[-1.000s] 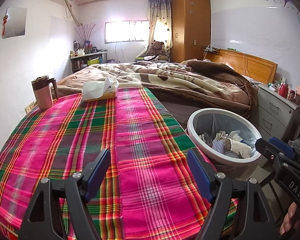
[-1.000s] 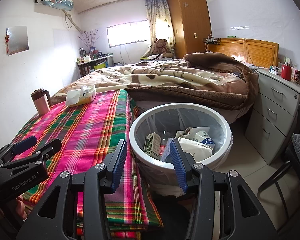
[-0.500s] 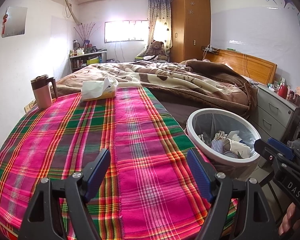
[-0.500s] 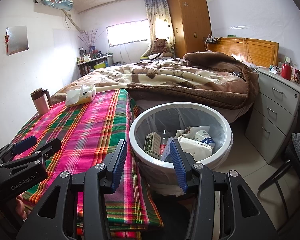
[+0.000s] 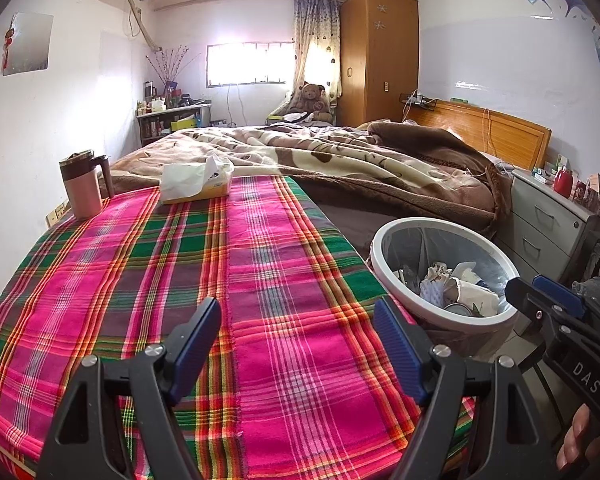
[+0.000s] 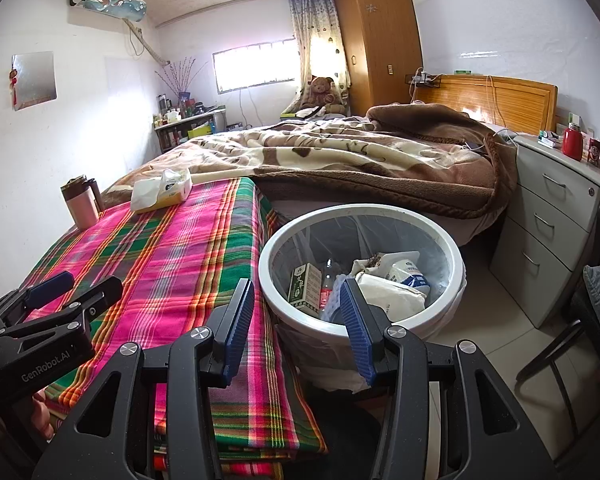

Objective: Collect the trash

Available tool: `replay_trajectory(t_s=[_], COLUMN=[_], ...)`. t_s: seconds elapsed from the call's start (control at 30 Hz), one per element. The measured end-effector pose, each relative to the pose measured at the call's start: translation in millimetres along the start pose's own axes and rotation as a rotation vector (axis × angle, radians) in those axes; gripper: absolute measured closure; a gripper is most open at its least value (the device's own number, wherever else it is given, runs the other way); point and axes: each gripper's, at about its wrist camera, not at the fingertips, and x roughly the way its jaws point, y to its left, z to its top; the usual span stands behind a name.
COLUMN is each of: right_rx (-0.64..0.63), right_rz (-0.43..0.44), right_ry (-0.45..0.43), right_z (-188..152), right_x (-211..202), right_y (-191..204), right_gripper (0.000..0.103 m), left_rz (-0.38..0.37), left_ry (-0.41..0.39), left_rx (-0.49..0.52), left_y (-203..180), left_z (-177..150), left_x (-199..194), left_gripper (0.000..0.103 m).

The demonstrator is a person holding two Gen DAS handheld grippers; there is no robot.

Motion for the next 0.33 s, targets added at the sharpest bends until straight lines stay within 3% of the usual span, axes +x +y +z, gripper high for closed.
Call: replay_trajectory(t_s=[0.33], right_rx=[0.001], right_rz=[0.000], right_ry=[0.001], right_z=[0.1], right_x=[-0.1], right_y=[-0.1], right_gripper=[0.057], left_rz=[0.004], left_ry=[0.007], left_rx=[-0.004], left_y=[-0.8], left_z=[-1.8], left_x=[0.3], left_gripper=[0.023])
